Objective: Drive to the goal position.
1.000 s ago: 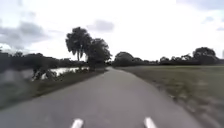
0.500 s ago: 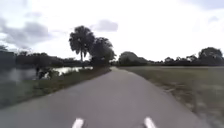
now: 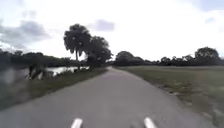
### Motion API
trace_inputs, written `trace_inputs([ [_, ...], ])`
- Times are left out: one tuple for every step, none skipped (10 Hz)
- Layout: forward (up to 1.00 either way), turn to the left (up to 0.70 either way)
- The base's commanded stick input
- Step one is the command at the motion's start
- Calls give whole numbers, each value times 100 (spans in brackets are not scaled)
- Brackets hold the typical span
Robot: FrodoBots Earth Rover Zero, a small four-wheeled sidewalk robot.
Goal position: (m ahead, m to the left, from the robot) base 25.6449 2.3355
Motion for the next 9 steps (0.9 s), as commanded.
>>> trace_inputs([
  [85,0],
  [85,0],
  [85,0],
  [85,0],
  [85,0],
  [85,0],
  [85,0],
  [85,0],
  [85,0],
])
